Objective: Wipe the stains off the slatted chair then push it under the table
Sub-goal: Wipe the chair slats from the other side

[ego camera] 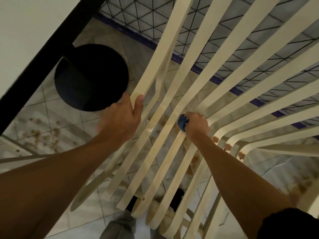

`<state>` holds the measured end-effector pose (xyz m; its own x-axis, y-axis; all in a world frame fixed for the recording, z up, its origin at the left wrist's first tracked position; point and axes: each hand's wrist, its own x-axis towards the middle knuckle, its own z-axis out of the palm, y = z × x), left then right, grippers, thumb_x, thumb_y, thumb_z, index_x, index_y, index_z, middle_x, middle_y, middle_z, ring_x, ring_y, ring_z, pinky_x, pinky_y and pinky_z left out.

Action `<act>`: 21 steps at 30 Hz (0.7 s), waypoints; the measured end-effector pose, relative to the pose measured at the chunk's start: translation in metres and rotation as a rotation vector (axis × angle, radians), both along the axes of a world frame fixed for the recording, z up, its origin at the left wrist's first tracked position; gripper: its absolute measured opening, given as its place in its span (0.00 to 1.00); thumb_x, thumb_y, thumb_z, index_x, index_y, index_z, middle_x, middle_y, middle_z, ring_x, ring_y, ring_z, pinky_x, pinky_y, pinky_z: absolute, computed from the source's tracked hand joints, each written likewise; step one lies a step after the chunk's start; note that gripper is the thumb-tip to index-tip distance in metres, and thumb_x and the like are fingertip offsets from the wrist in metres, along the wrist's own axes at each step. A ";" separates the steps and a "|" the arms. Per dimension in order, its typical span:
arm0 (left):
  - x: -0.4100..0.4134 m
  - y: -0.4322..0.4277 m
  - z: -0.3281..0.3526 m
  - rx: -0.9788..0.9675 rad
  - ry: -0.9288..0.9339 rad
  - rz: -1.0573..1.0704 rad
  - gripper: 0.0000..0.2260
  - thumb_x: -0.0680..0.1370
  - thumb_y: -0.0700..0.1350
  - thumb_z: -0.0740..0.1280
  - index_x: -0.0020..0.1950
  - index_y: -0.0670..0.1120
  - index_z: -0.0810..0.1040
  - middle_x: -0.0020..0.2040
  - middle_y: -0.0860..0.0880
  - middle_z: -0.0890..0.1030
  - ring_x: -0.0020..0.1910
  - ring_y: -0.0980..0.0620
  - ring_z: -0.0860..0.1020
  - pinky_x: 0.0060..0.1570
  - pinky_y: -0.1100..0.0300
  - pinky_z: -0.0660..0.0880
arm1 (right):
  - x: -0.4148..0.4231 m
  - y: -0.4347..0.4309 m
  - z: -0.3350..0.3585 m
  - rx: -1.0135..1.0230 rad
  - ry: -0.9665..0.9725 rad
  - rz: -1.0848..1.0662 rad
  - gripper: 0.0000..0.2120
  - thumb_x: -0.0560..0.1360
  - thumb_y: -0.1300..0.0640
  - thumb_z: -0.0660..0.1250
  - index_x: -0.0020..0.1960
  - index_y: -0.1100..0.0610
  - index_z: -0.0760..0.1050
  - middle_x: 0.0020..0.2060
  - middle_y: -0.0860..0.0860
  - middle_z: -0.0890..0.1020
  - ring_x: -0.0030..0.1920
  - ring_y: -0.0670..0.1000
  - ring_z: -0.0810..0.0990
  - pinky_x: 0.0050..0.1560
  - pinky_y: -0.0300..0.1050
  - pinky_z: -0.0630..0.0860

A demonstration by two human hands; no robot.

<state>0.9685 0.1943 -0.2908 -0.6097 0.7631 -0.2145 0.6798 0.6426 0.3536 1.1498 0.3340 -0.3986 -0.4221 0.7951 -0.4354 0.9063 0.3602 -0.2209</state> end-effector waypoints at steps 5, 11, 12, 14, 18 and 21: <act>-0.001 0.000 0.000 -0.014 -0.009 -0.004 0.23 0.81 0.62 0.43 0.57 0.45 0.66 0.39 0.47 0.76 0.38 0.43 0.79 0.40 0.47 0.80 | 0.010 0.015 0.007 0.076 -0.116 0.239 0.15 0.73 0.67 0.64 0.57 0.55 0.78 0.51 0.54 0.79 0.54 0.59 0.77 0.45 0.47 0.70; -0.001 0.000 0.001 -0.018 0.025 -0.003 0.23 0.81 0.61 0.44 0.58 0.44 0.66 0.36 0.48 0.73 0.34 0.46 0.74 0.33 0.56 0.70 | 0.016 0.004 -0.003 0.170 -0.008 0.143 0.18 0.71 0.71 0.65 0.58 0.57 0.79 0.51 0.54 0.79 0.52 0.59 0.75 0.45 0.49 0.73; 0.000 -0.001 0.001 -0.019 0.029 0.000 0.23 0.82 0.60 0.44 0.58 0.44 0.66 0.35 0.49 0.72 0.33 0.48 0.73 0.32 0.57 0.67 | 0.015 0.001 -0.004 0.157 0.018 0.072 0.18 0.69 0.72 0.64 0.54 0.57 0.80 0.46 0.54 0.79 0.49 0.59 0.76 0.40 0.47 0.70; 0.001 0.000 0.002 -0.018 0.042 0.005 0.22 0.82 0.60 0.44 0.58 0.44 0.66 0.35 0.51 0.70 0.31 0.51 0.70 0.29 0.60 0.62 | 0.010 -0.002 -0.006 0.099 0.044 -0.023 0.14 0.66 0.72 0.63 0.44 0.56 0.79 0.37 0.52 0.75 0.43 0.58 0.78 0.35 0.43 0.66; 0.001 -0.001 0.002 -0.011 0.059 0.017 0.23 0.81 0.60 0.43 0.56 0.44 0.66 0.31 0.55 0.65 0.27 0.58 0.64 0.26 0.63 0.57 | 0.005 -0.010 -0.006 -0.070 0.031 0.088 0.15 0.70 0.69 0.66 0.51 0.54 0.80 0.44 0.55 0.80 0.48 0.59 0.80 0.41 0.47 0.76; 0.001 0.000 0.001 -0.003 0.058 0.020 0.24 0.81 0.60 0.43 0.57 0.44 0.67 0.33 0.54 0.67 0.27 0.58 0.64 0.26 0.63 0.57 | 0.006 -0.003 -0.001 -0.033 -0.049 0.211 0.13 0.72 0.67 0.64 0.53 0.56 0.79 0.47 0.55 0.79 0.51 0.58 0.78 0.42 0.47 0.72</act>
